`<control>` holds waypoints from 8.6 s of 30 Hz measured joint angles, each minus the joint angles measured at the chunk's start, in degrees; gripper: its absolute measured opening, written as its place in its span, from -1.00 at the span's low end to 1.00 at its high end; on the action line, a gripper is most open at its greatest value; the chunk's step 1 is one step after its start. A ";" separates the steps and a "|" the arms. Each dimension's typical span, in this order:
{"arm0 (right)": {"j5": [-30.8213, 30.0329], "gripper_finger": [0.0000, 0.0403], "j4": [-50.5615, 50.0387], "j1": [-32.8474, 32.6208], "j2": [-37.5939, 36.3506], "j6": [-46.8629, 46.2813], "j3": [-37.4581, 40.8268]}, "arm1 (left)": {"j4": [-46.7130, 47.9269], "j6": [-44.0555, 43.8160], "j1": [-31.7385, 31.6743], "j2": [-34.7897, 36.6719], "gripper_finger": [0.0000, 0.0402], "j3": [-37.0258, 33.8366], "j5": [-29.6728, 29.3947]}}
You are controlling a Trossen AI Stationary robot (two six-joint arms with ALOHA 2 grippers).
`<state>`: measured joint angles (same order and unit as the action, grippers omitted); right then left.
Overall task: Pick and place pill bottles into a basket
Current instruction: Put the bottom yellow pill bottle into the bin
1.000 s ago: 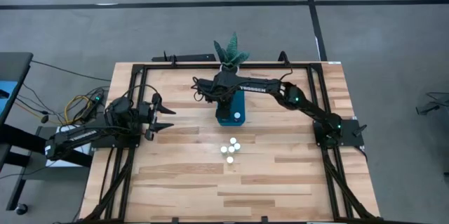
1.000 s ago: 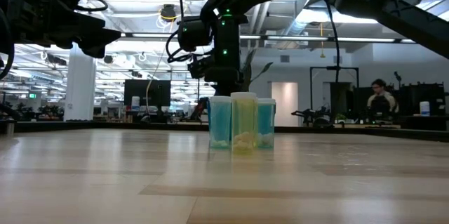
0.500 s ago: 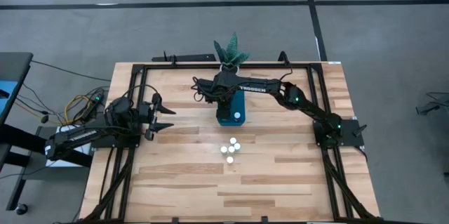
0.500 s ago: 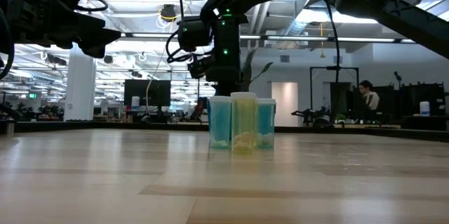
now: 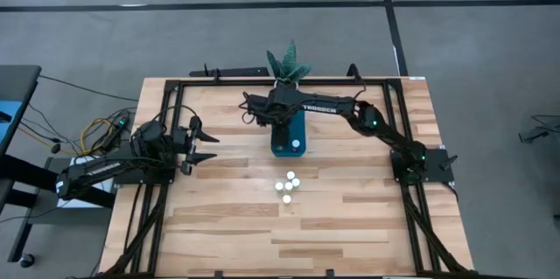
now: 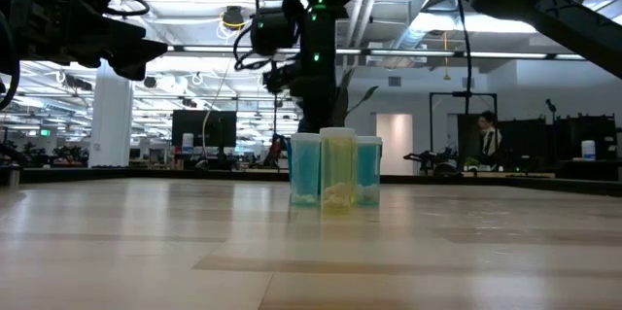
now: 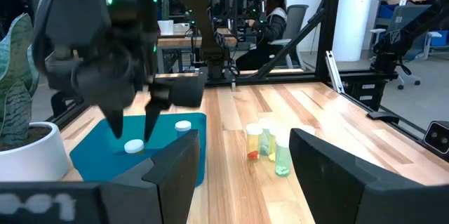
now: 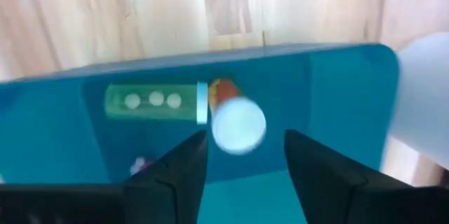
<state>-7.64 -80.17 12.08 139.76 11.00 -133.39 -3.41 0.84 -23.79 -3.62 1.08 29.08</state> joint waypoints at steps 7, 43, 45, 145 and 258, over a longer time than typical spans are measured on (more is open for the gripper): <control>-0.04 -0.07 -8.43 -2.17 -7.09 -3.47 -0.02 | 0.00 0.00 0.00 0.00 0.06 0.00 0.02; 10.43 0.05 -9.09 -27.92 -8.04 -51.69 8.47 | -0.01 0.00 -0.01 0.00 0.06 0.00 0.02; 10.33 0.06 -8.27 -27.36 -8.04 -51.62 8.47 | -0.01 0.00 -0.02 0.00 0.06 0.00 0.02; 9.32 -0.28 5.58 -29.68 -0.17 -58.60 8.45 | 0.01 0.00 -0.02 0.00 0.06 0.00 0.02; 0.89 -0.47 10.86 3.62 -14.30 -7.04 25.86 | 0.01 0.00 -0.02 -0.02 0.06 0.00 0.02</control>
<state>-6.75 -69.31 15.70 125.46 3.97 -107.53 -3.40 0.84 -23.81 -3.64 1.08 29.10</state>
